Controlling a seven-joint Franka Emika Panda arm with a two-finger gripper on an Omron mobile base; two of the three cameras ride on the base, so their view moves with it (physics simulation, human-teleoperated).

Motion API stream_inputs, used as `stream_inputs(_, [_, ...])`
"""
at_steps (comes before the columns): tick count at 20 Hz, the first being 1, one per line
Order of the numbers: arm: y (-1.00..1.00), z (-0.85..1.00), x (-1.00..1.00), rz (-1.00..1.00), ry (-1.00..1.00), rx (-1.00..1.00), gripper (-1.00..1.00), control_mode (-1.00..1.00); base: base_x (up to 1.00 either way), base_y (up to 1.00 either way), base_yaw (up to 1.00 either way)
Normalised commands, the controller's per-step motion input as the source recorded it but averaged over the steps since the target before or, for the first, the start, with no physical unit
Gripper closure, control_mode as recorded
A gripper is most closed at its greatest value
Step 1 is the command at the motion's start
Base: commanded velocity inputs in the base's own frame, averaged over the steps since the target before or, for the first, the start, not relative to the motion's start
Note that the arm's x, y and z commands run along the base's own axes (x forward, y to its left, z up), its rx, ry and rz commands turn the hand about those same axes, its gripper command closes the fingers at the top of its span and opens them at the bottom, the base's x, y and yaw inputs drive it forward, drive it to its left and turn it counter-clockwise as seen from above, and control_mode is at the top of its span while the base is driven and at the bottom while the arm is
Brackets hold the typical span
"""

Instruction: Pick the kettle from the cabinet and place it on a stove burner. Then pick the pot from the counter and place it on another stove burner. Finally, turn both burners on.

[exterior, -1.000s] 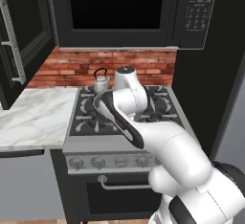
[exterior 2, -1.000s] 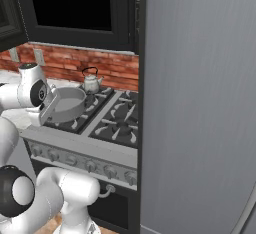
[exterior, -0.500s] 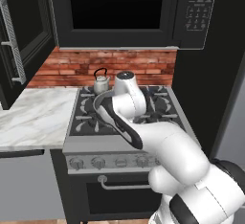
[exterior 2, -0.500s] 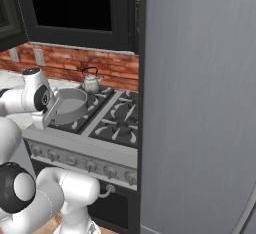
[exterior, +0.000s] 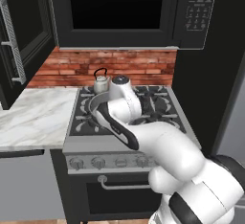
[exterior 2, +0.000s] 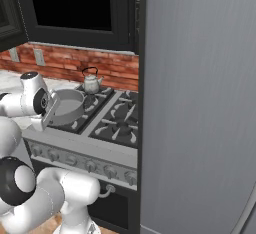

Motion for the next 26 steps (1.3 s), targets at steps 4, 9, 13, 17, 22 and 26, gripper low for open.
stream_inputs(4, [0.09, -0.09, 0.11, 0.06, 0.0, 0.0, 1.0, -1.0, 0.0, 0.0, 0.0])
stream_inputs(9, [0.0, -0.06, 0.16, 0.05, 0.0, 0.0, 1.0, -1.0, 0.0, 0.0, 0.0])
stream_inputs(13, [0.0, -0.06, 0.24, 0.03, 0.0, 0.0, 1.0, -1.0, 0.0, 0.0, 0.0])
stream_inputs(17, [0.0, -0.08, 0.25, 0.01, 0.0, 0.0, 1.0, -1.0, 0.0, 0.0, 0.0])
stream_inputs(22, [0.0, -0.1, 0.19, 0.0, 0.0, 0.0, 1.0, -1.0, 0.0, 0.0, 0.0])
stream_inputs(26, [0.0, -0.1, 0.19, 0.01, 0.0, 0.0, 1.0, -1.0, 0.0, 0.0, 0.0])
